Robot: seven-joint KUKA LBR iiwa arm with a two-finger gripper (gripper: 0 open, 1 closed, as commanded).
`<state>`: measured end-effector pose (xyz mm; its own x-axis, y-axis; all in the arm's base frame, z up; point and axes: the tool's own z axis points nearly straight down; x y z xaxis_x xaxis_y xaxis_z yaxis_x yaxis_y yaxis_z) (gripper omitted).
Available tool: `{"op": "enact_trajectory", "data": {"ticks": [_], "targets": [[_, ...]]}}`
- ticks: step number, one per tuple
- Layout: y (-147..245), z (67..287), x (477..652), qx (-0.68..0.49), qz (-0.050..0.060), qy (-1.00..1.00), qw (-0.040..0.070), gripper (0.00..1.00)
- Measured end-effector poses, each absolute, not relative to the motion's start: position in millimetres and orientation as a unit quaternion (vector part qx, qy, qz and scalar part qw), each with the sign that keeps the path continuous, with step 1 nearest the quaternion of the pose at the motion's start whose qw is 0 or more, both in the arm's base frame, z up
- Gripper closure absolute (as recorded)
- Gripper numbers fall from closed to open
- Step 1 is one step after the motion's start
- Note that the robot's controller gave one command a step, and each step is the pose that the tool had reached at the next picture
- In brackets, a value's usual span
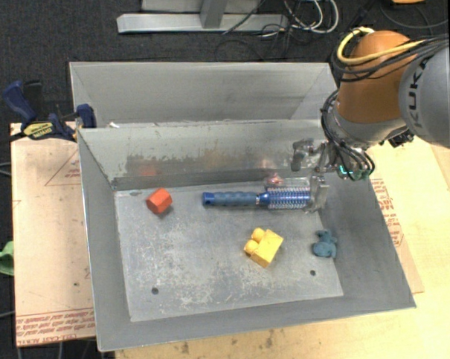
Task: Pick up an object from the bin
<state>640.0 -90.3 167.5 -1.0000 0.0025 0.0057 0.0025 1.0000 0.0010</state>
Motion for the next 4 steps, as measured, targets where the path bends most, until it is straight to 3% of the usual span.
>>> {"op": "enact_trajectory", "data": {"ticks": [1,2,3,4], "targets": [[-49,68,625.1,0.083,-0.001,-0.997,-0.002,0.00],[-49,69,624.7,0.084,0.000,-0.996,-0.001,1.00],[-40,218,630.2,0.096,0.001,-0.995,-0.005,1.00],[-61,154,640.4,0.252,-0.001,-0.968,0.002,1.00]]}}
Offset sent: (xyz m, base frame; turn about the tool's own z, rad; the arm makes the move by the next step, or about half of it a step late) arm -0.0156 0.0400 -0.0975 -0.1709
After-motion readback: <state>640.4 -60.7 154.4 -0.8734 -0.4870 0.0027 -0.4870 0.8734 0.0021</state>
